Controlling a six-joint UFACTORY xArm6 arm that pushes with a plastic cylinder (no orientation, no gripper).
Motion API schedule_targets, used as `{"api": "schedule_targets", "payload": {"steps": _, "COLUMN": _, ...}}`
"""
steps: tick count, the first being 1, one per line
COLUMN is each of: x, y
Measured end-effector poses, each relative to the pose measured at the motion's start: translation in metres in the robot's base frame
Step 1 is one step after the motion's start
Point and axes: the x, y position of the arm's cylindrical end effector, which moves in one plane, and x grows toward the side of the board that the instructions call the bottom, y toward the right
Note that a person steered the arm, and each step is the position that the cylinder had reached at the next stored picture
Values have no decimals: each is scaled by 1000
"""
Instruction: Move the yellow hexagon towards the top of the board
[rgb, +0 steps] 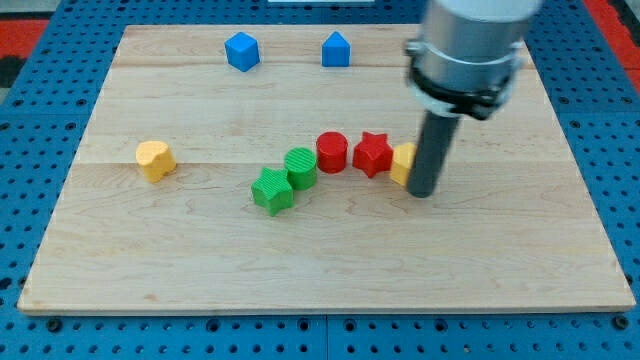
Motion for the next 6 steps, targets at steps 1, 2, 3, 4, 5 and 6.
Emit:
{"api": "schedule_targets", "payload": {"steps": 1, "x": -24, "y": 0}}
{"api": "schedule_targets", "payload": {"steps": 2, "x": -36, "y": 9}}
{"api": "schedule_targets", "payload": {"steps": 3, "x": -38, "y": 9}}
{"api": "schedule_targets", "payload": {"steps": 4, "x": -38, "y": 8}}
{"api": "schedule_targets", "payload": {"steps": 5, "x": -72, "y": 9}}
{"api": "schedule_targets", "payload": {"steps": 6, "x": -107, "y": 9}}
